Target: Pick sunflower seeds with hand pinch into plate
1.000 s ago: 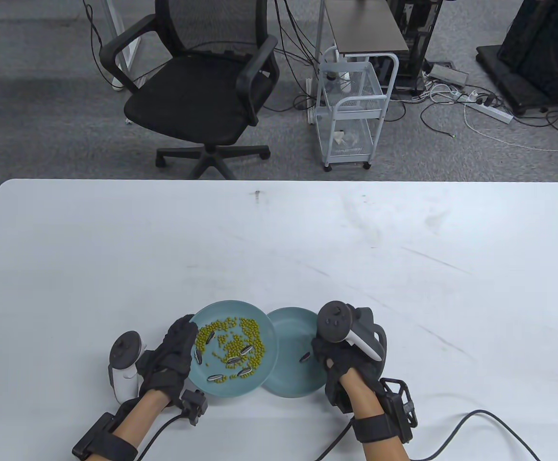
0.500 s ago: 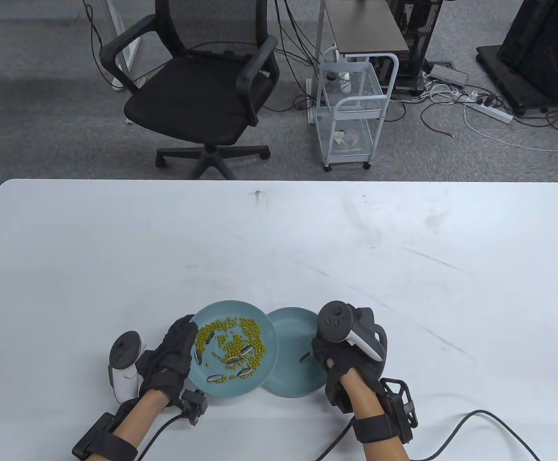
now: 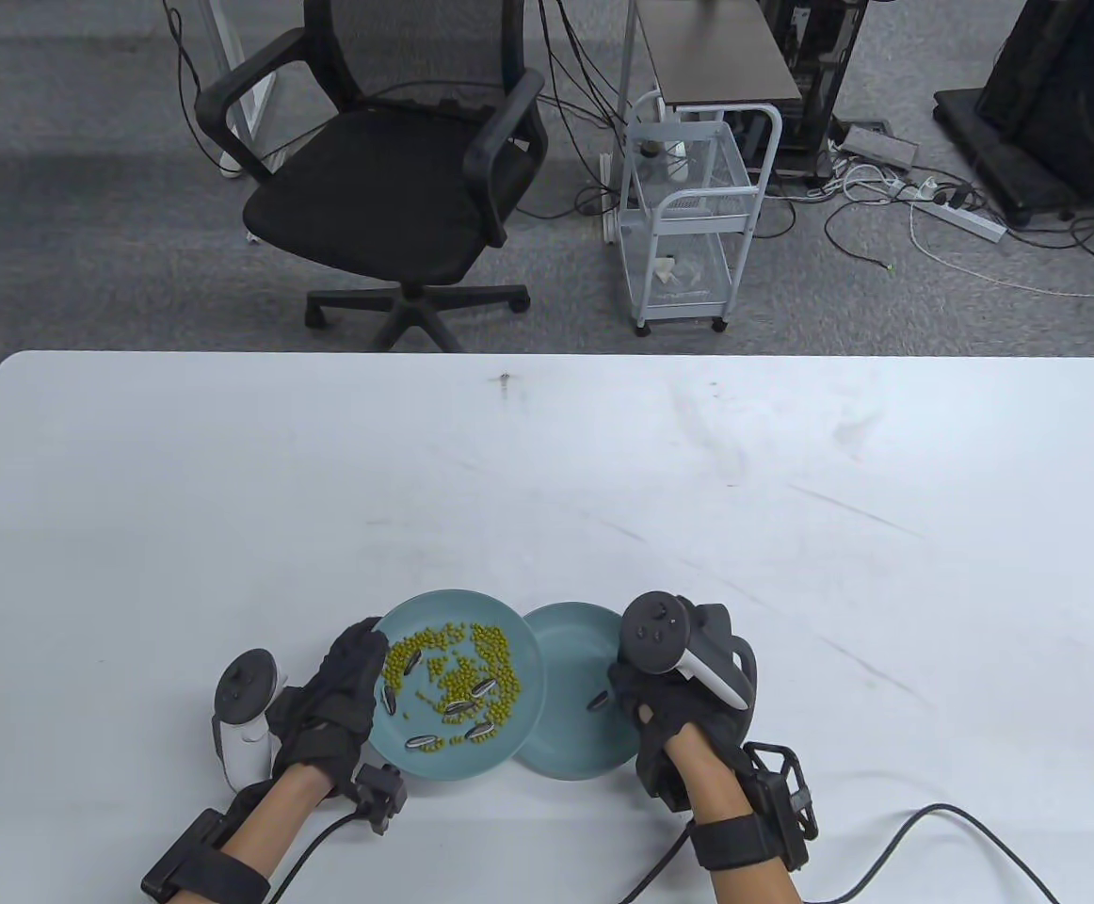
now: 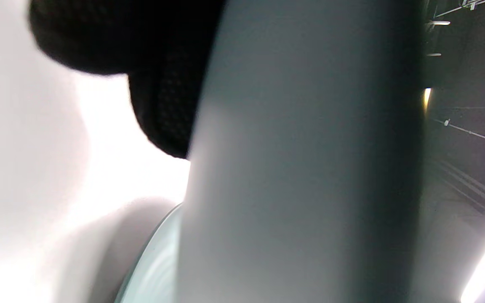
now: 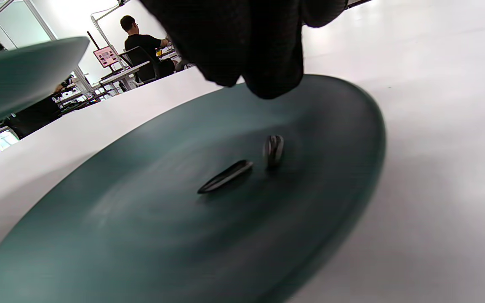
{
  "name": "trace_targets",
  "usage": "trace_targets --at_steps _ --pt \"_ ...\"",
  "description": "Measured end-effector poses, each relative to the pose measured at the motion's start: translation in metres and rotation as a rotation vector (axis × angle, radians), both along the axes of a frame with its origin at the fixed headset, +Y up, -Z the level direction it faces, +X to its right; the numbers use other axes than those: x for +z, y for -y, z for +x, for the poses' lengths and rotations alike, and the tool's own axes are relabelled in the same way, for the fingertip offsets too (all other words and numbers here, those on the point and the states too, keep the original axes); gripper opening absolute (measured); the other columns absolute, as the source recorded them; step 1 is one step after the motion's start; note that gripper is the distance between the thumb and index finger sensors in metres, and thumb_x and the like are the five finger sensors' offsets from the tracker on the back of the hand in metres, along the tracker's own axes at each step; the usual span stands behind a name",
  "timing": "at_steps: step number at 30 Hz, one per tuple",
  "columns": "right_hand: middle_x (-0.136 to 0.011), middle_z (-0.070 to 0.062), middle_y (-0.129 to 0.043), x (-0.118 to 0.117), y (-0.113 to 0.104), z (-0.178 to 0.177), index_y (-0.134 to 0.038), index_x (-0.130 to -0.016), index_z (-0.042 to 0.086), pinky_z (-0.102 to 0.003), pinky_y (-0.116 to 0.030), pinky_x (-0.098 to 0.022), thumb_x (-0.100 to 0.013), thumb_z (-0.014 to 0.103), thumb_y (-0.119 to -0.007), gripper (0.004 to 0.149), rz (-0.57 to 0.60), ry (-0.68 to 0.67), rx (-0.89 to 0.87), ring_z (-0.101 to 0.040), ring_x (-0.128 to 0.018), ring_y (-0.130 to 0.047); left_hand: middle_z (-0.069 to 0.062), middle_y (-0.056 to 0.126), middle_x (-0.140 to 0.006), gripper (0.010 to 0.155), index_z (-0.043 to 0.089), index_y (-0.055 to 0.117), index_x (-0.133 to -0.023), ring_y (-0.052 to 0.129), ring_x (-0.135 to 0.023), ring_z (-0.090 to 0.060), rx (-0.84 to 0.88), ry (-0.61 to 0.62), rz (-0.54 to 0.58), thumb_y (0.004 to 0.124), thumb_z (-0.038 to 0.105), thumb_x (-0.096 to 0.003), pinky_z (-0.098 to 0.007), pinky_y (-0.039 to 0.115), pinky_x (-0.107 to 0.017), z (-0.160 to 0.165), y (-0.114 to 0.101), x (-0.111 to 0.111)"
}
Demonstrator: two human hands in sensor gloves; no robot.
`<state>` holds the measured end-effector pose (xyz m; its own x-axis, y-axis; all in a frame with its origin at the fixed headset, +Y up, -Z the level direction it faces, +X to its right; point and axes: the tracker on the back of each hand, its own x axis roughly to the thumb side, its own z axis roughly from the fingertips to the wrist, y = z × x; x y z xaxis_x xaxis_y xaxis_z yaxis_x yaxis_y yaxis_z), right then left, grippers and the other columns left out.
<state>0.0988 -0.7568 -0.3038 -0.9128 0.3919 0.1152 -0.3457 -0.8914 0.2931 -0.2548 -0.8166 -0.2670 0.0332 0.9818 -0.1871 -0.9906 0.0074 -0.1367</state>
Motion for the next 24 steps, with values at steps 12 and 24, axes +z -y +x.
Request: trace_targets --at_steps 12,24 --pt "-0.108 -0.037 -0.042 0.016 -0.043 -0.040 -0.088 -0.074 -0.009 -0.077 -0.024 -0.063 -0.051 0.017 -0.087 0.035 0.144 -0.151 -0.072 -0.065 -0.095 -0.028 -0.017 0.087 -0.075 0.049 0.015 0.049 -0.105 0.104 -0.037 -0.026 0.003 0.018 0.001 0.059 0.042 -0.0648 -0.040 0.085 -0.028 0.002 0.000 -0.001" --pt "-0.109 -0.037 -0.036 0.016 -0.070 -0.156 -0.087 -0.076 -0.008 -0.077 -0.020 -0.062 -0.051 0.018 -0.087 0.036 0.178 -0.524 -0.090 -0.065 -0.095 -0.021 -0.017 0.087 -0.075 0.049 0.015 0.049 -0.105 0.104 -0.036 -0.026 0.012 0.006 -0.008 0.059 0.042 -0.0647 -0.040 0.085 -0.028 0.001 0.001 -0.001"
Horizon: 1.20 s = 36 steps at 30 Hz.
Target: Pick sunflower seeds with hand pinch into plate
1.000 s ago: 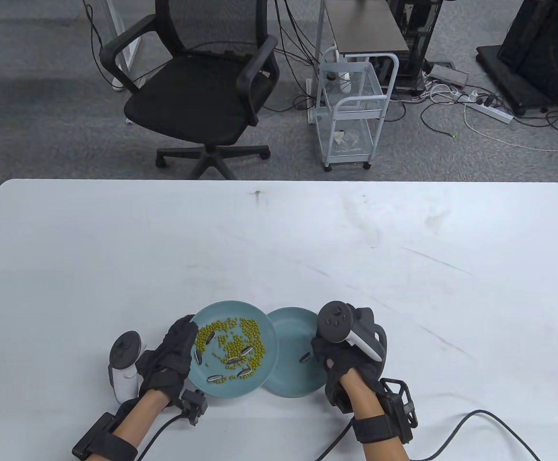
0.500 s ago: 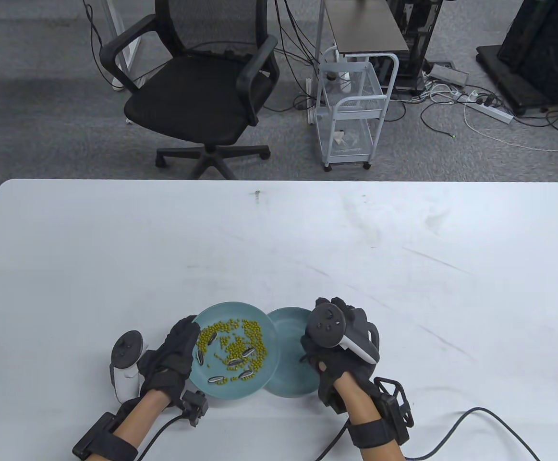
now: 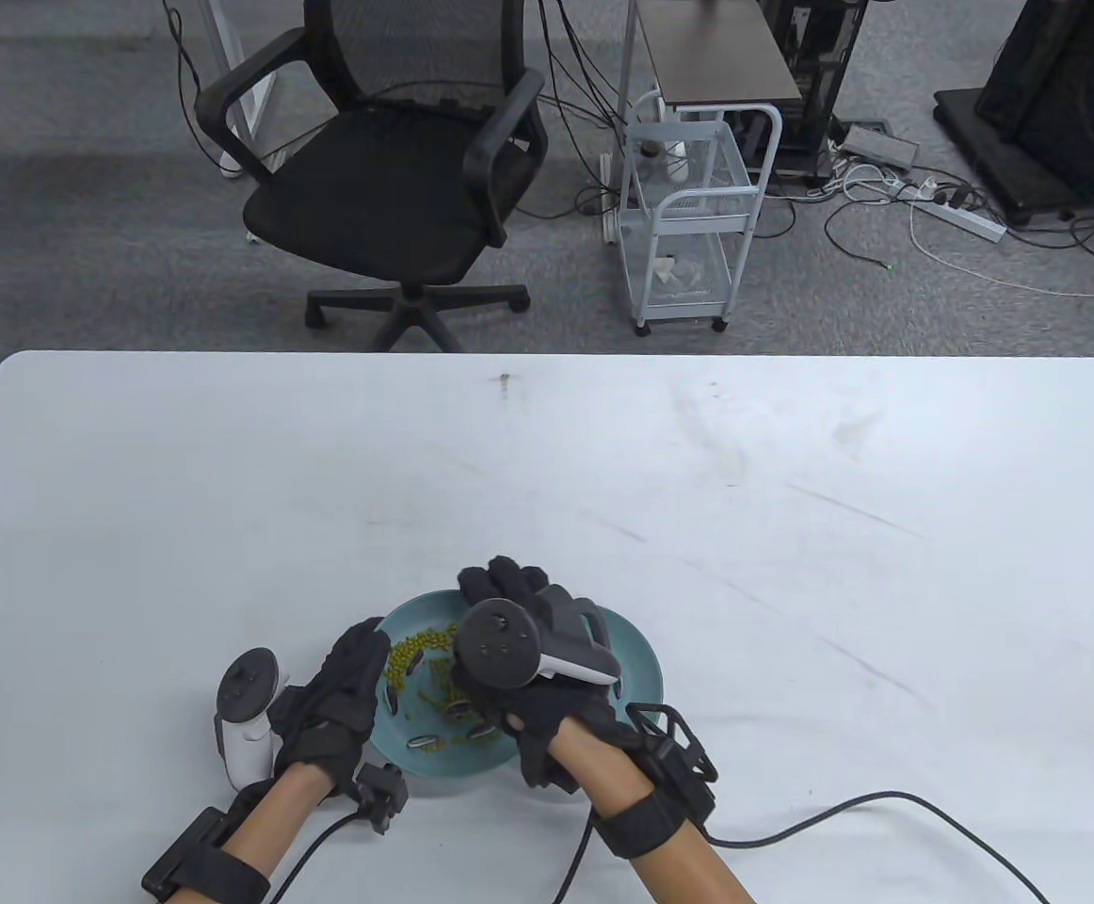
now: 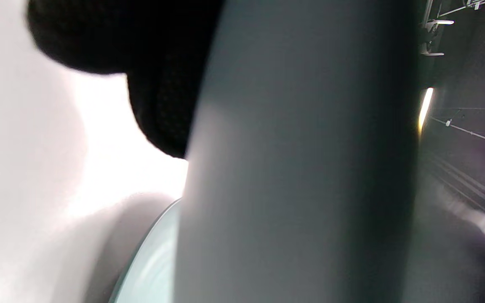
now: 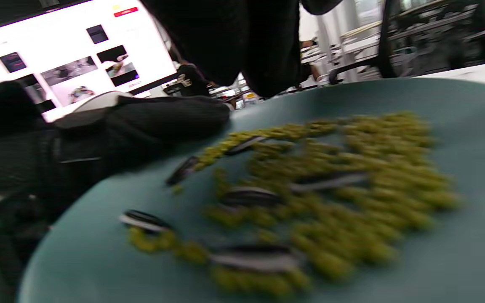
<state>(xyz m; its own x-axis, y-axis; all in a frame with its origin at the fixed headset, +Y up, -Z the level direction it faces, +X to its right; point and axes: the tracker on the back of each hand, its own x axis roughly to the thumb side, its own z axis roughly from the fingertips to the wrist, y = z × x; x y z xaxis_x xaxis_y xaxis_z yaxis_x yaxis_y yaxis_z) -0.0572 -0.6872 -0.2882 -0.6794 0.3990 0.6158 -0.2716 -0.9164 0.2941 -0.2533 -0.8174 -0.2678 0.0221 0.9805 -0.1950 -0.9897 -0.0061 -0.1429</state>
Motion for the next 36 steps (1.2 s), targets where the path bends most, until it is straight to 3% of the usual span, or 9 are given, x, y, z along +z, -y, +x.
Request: trace_targets --at_steps 8,15,19,22,36 --pt "-0.110 -0.037 -0.034 0.011 0.024 -0.026 -0.087 -0.077 -0.007 -0.077 -0.018 -0.062 -0.051 0.020 -0.088 0.038 -0.049 -0.184 0.051 -0.065 -0.095 -0.018 -0.017 0.087 -0.075 0.049 0.016 0.049 -0.105 0.104 -0.037 -0.026 -0.004 -0.001 -0.006 0.059 0.042 -0.0648 -0.040 0.085 -0.028 -0.001 0.000 0.000" --pt "-0.110 -0.037 -0.029 0.017 0.028 -0.030 -0.085 -0.080 -0.008 -0.077 -0.014 -0.061 -0.050 0.023 -0.090 0.043 -0.107 -0.258 0.102 -0.065 -0.095 -0.014 -0.017 0.087 -0.075 0.049 0.016 0.049 -0.105 0.104 -0.037 -0.026 -0.006 -0.010 -0.006 0.059 0.042 -0.0648 -0.040 0.085 -0.028 -0.003 0.000 -0.001" --pt "-0.110 -0.037 -0.030 0.023 0.031 -0.035 -0.084 -0.080 -0.008 -0.078 -0.015 -0.062 -0.049 0.025 -0.092 0.046 -0.065 -0.278 0.154 -0.065 -0.095 -0.015 -0.017 0.087 -0.075 0.049 0.015 0.049 -0.105 0.104 -0.036 -0.026 -0.012 -0.014 -0.005 0.059 0.042 -0.0649 -0.040 0.085 -0.028 -0.004 -0.001 -0.001" --pt "-0.110 -0.037 -0.034 0.025 0.031 -0.036 -0.086 -0.077 -0.005 -0.078 -0.019 -0.062 -0.049 0.023 -0.091 0.040 -0.006 -0.267 0.159 -0.065 -0.096 -0.019 -0.017 0.087 -0.075 0.049 0.016 0.049 -0.105 0.104 -0.036 -0.026 -0.002 -0.015 -0.011 0.059 0.043 -0.0649 -0.040 0.085 -0.028 -0.004 -0.001 0.000" --pt "-0.109 -0.036 -0.037 0.023 0.035 -0.034 -0.088 -0.075 -0.007 -0.077 -0.020 -0.062 -0.050 0.018 -0.088 0.035 -0.024 -0.244 0.119 -0.064 -0.096 -0.023 -0.018 0.087 -0.075 0.049 0.015 0.049 -0.104 0.103 -0.037 -0.027 -0.026 -0.016 0.003 0.059 0.042 -0.0647 -0.041 0.084 -0.028 -0.005 0.000 -0.001"
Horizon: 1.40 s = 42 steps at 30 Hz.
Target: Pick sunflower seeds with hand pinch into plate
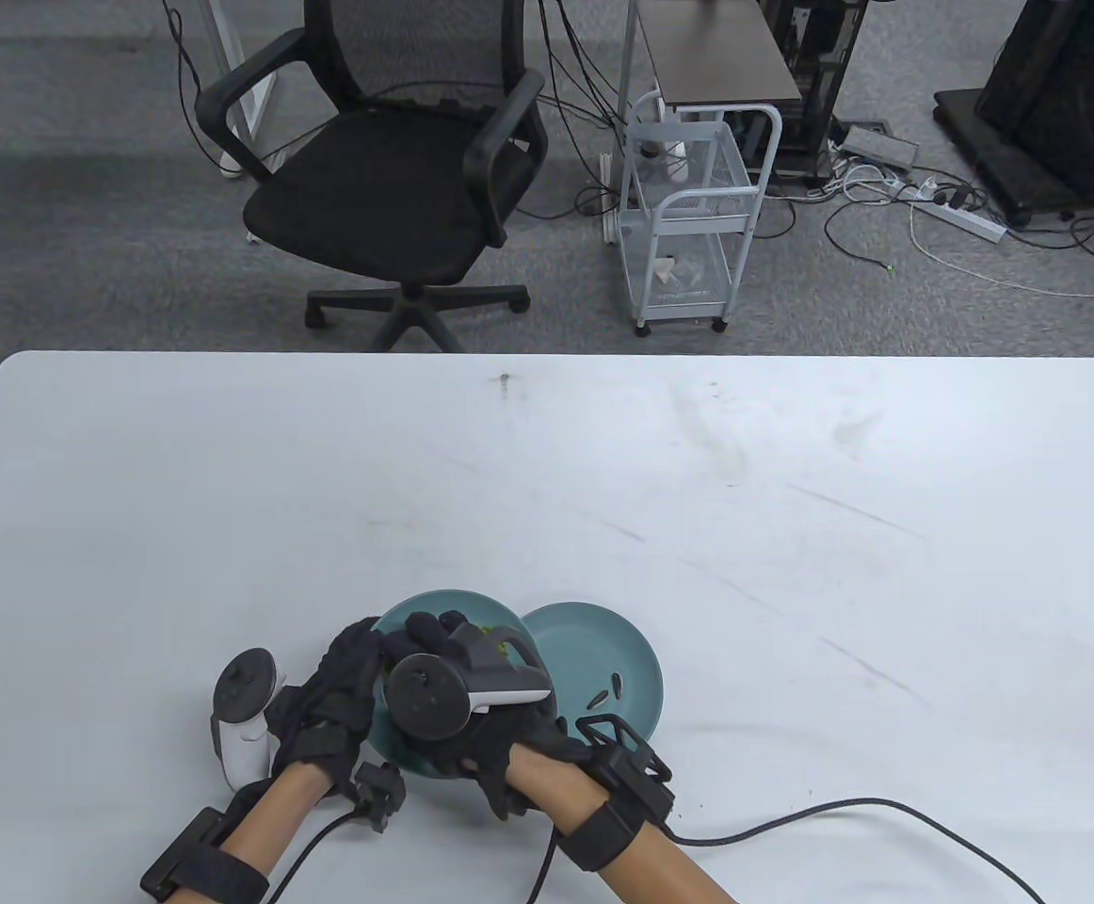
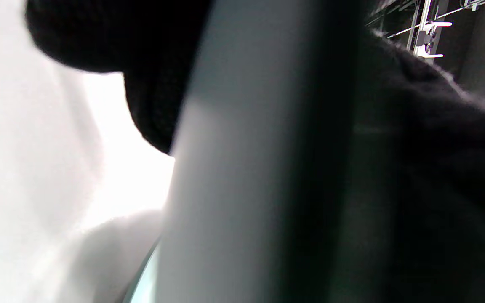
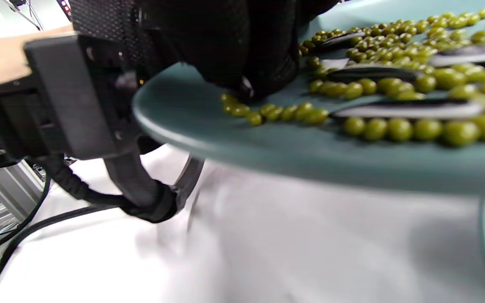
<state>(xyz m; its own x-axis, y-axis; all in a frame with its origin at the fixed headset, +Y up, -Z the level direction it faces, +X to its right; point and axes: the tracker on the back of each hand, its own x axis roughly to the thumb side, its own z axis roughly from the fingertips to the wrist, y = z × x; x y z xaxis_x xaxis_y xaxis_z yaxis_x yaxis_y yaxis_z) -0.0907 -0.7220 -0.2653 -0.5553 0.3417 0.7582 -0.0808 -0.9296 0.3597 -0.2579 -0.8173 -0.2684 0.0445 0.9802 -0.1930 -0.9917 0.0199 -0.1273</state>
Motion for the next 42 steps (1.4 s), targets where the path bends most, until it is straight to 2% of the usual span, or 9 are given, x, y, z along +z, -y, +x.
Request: trace_targets --at_steps 16,26,32,37,40,42 --pt "-0.108 -0.037 -0.040 0.002 -0.001 0.000 -0.090 -0.072 -0.007 -0.077 -0.022 -0.063 -0.049 0.020 -0.089 0.035 0.023 0.009 -0.015 -0.065 -0.096 -0.026 -0.018 0.087 -0.075 0.049 0.015 0.049 -0.104 0.103 -0.037 -0.027 0.003 0.003 -0.002 0.059 0.042 -0.0647 -0.041 0.084 -0.028 0.002 0.001 0.001" --pt "-0.108 -0.037 -0.041 -0.002 -0.016 0.014 -0.090 -0.071 -0.009 -0.077 -0.021 -0.063 -0.050 0.018 -0.089 0.034 -0.006 0.056 -0.076 -0.064 -0.096 -0.025 -0.018 0.087 -0.075 0.049 0.015 0.049 -0.104 0.103 -0.037 -0.027 0.004 0.003 -0.003 0.059 0.042 -0.0647 -0.041 0.084 -0.028 0.002 0.002 0.001" --pt "-0.108 -0.037 -0.040 -0.009 -0.036 0.044 -0.090 -0.071 -0.010 -0.077 -0.020 -0.063 -0.050 0.017 -0.088 0.034 -0.002 0.143 -0.152 -0.065 -0.095 -0.025 -0.018 0.087 -0.075 0.049 0.015 0.049 -0.104 0.103 -0.037 -0.027 0.004 -0.006 0.000 0.059 0.042 -0.0647 -0.041 0.084 -0.028 0.002 0.001 0.001" --pt "-0.108 -0.037 -0.040 -0.012 -0.051 0.089 -0.090 -0.071 -0.010 -0.077 -0.020 -0.063 -0.050 0.017 -0.088 0.034 0.026 0.264 -0.223 -0.065 -0.095 -0.024 -0.018 0.087 -0.075 0.049 0.015 0.049 -0.104 0.103 -0.037 -0.027 -0.007 -0.013 0.006 0.059 0.042 -0.0646 -0.041 0.084 -0.028 0.000 0.001 0.001" --pt "-0.108 -0.037 -0.039 -0.012 -0.044 0.124 -0.090 -0.071 -0.009 -0.077 -0.020 -0.063 -0.050 0.017 -0.088 0.034 0.052 0.368 -0.238 -0.065 -0.096 -0.025 -0.017 0.087 -0.075 0.049 0.015 0.049 -0.104 0.104 -0.037 -0.027 -0.010 -0.011 0.010 0.059 0.042 -0.0648 -0.041 0.085 -0.028 0.000 0.001 0.000" --pt "-0.108 -0.038 -0.039 -0.013 -0.026 0.152 -0.090 -0.071 -0.010 -0.078 -0.020 -0.063 -0.050 0.017 -0.088 0.034 0.013 0.458 -0.230 -0.065 -0.096 -0.024 -0.017 0.087 -0.075 0.049 0.015 0.049 -0.104 0.104 -0.037 -0.027 -0.011 -0.017 0.015 0.059 0.042 -0.0647 -0.041 0.085 -0.028 -0.001 0.000 0.000"
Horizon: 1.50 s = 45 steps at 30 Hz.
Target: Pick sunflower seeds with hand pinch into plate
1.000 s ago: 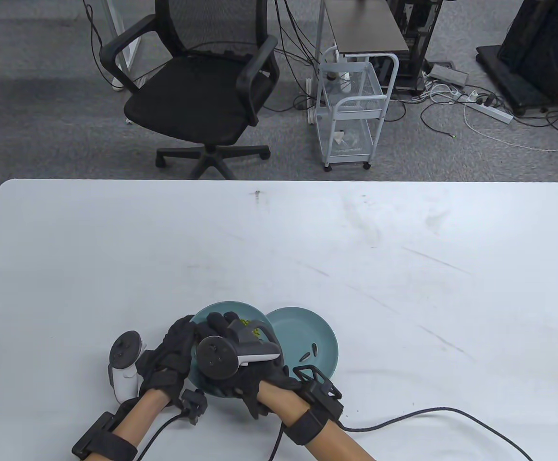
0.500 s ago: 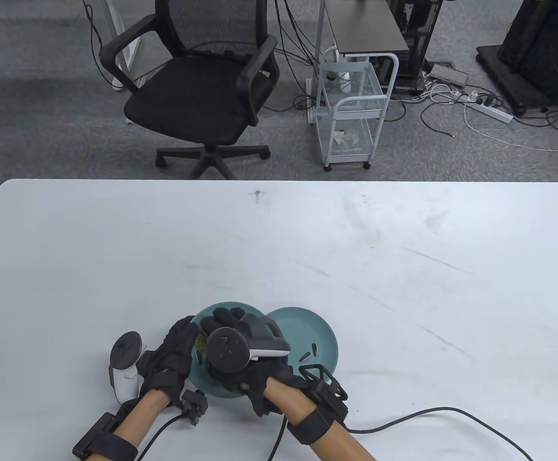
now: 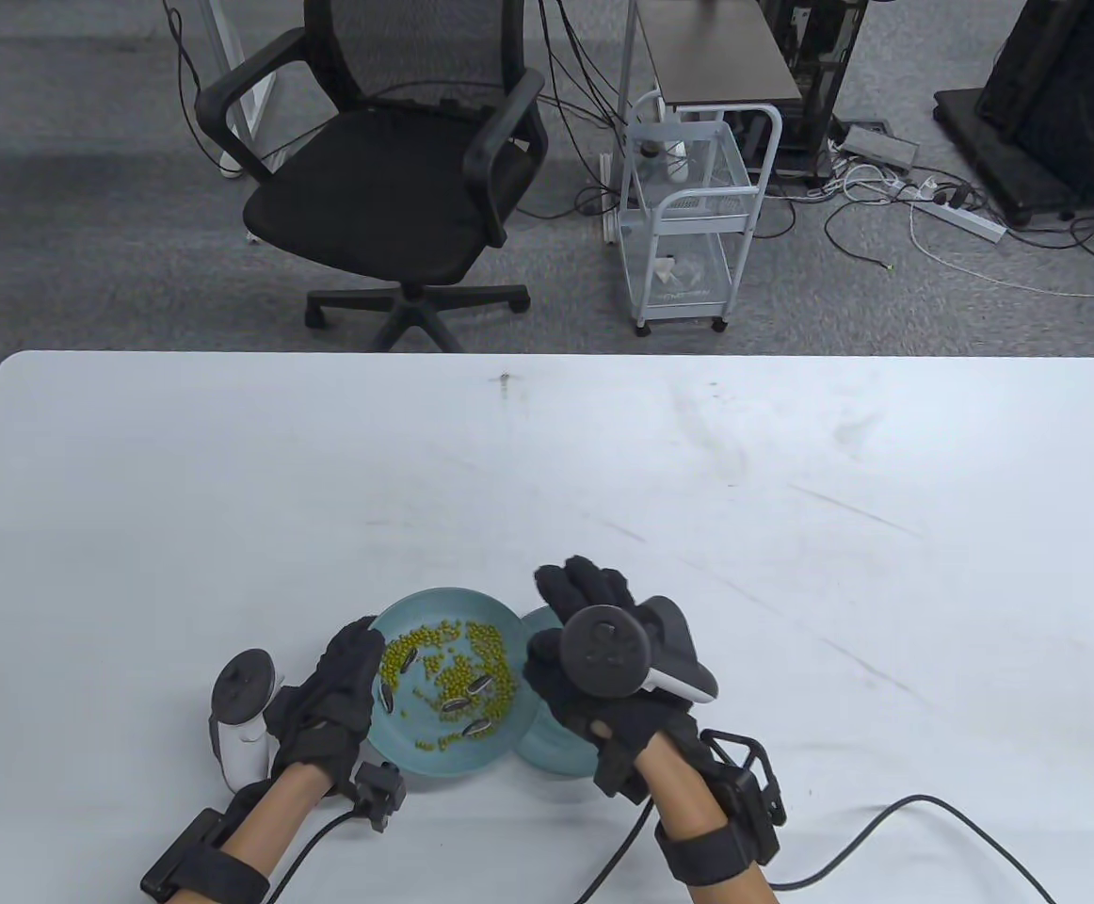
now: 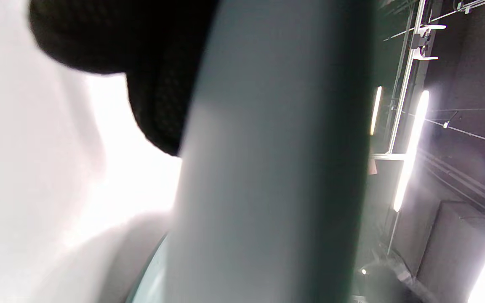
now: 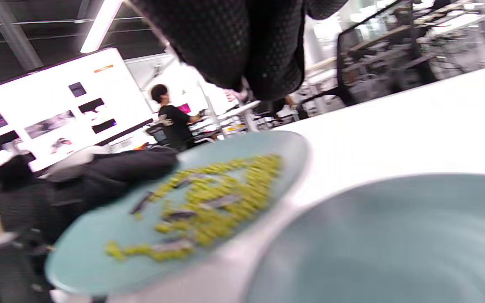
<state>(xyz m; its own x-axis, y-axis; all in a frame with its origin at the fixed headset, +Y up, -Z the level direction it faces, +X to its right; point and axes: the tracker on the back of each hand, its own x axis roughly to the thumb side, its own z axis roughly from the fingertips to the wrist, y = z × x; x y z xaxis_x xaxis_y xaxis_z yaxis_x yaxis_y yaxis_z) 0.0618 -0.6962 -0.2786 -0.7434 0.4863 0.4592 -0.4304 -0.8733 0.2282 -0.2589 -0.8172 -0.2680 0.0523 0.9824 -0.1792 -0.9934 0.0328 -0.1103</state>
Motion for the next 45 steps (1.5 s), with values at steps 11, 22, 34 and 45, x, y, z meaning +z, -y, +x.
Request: trace_targets --at_steps 11,22,34,45 --pt "-0.108 -0.038 -0.037 -0.007 0.049 0.013 -0.090 -0.072 -0.009 -0.077 -0.019 -0.062 -0.050 0.017 -0.088 0.034 -0.155 0.050 0.182 -0.065 -0.095 -0.022 -0.017 0.087 -0.076 0.049 0.016 0.049 -0.105 0.103 -0.037 -0.027 0.009 0.004 0.001 0.059 0.043 -0.0649 -0.040 0.085 -0.029 0.000 0.000 0.000" --pt "-0.108 -0.038 -0.036 -0.006 0.056 0.008 -0.089 -0.072 -0.009 -0.077 -0.018 -0.062 -0.051 0.017 -0.088 0.034 -0.201 0.051 0.246 -0.065 -0.095 -0.021 -0.017 0.087 -0.075 0.049 0.016 0.049 -0.105 0.104 -0.037 -0.027 0.011 0.004 0.006 0.059 0.043 -0.0648 -0.040 0.085 -0.028 -0.001 0.000 0.000" --pt "-0.108 -0.038 -0.036 -0.007 0.053 0.012 -0.089 -0.073 -0.009 -0.077 -0.018 -0.062 -0.051 0.017 -0.088 0.034 -0.210 0.085 0.225 -0.065 -0.095 -0.021 -0.017 0.087 -0.076 0.049 0.016 0.049 -0.105 0.104 -0.037 -0.027 0.013 0.003 0.002 0.059 0.043 -0.0649 -0.040 0.085 -0.029 0.000 0.000 0.000" --pt "-0.108 -0.038 -0.036 -0.007 0.054 0.013 -0.089 -0.073 -0.009 -0.077 -0.018 -0.062 -0.051 0.017 -0.088 0.035 -0.218 0.079 0.228 -0.065 -0.095 -0.021 -0.017 0.087 -0.076 0.049 0.016 0.048 -0.105 0.103 -0.037 -0.027 0.014 0.003 0.004 0.058 0.043 -0.0649 -0.040 0.085 -0.029 -0.001 0.000 0.000"
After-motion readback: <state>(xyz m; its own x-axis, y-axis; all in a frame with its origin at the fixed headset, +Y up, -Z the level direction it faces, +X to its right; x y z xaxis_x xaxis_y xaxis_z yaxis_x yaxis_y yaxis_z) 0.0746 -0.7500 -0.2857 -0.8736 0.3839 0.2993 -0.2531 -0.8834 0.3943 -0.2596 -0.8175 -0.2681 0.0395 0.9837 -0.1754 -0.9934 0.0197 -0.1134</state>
